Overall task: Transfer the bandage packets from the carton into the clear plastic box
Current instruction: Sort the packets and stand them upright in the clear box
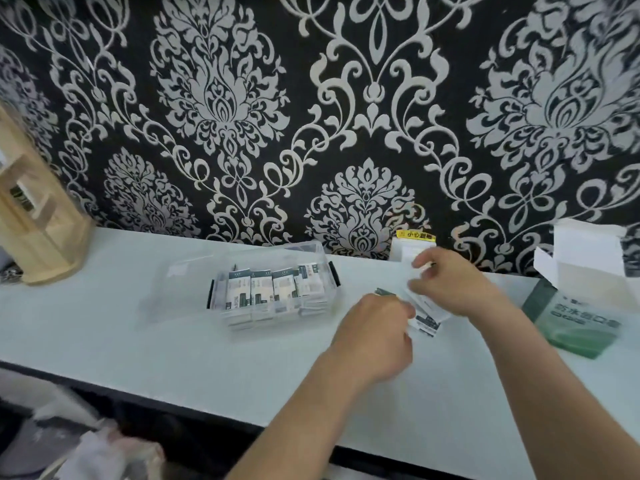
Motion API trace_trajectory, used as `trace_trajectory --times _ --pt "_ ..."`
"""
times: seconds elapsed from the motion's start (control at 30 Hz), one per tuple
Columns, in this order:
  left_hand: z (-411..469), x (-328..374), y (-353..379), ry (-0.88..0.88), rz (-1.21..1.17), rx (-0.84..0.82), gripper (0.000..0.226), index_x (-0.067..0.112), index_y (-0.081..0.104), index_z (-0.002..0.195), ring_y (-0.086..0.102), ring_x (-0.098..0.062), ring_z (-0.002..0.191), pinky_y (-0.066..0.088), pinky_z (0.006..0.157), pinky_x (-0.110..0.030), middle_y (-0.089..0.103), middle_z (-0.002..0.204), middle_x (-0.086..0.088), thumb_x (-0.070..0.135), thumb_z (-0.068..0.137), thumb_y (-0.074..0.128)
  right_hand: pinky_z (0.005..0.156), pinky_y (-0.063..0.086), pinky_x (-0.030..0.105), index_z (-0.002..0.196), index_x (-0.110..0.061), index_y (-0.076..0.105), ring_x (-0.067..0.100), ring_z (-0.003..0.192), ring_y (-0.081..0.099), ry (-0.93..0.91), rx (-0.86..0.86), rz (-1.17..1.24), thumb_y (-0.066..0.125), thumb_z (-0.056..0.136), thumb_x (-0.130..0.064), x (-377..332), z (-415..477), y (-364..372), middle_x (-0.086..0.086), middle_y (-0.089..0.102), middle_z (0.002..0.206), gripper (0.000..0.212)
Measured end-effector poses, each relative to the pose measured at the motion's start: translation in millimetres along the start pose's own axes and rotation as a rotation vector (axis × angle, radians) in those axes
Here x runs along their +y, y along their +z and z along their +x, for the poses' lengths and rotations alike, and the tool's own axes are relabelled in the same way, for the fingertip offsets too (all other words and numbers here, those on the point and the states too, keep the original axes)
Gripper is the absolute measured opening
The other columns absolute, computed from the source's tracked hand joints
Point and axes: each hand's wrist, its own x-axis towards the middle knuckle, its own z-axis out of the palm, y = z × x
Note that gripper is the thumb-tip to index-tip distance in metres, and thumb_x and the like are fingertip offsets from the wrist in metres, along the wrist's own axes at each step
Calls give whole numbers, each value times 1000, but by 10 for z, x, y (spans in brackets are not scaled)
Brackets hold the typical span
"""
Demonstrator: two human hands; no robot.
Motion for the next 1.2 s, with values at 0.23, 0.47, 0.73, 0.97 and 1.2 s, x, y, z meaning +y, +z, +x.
trace_trajectory --times 0.23,0.47,0.73,0.97,1.2 --pt "150 36 436 -181 291 -114 37 6 48 126 42 -35 120 38 99 -38 47 130 -19 17 91 47 91 42 33 136 -23 43 29 116 50 -51 28 -362 71 80 -37 442 30 316 10 53 127 64" --pt "174 76 273 -167 316 -45 19 8 63 100 59 -33 98 38 70 -33 64 107 -14 8 87 48 85 46 31 124 -16 53 27 108 55 -55 19 -321 60 83 -11 413 71 355 9 58 118 41" --pt "303 -1 451 -211 148 79 29 10 49 119 43 -29 115 38 89 -33 52 120 -10 22 93 48 86 49 35 114 -17 61 27 104 57 -50 128 -299 63 85 -26 441 48 347 8 62 113 31" --pt "542 15 421 -279 94 69 48 11 45 132 44 -29 117 41 90 -35 56 122 -11 7 85 54 84 47 32 117 -21 64 22 103 56 -122 -2 -306 75 77 -34 513 4 288 3 58 112 44" --pt "586 -29 470 -329 76 158 43 18 49 127 55 -26 108 34 82 -38 67 104 0 6 86 48 75 49 32 104 -15 67 25 96 58 -202 98 -424 57 84 -22 517 -73 302 4 61 105 23"
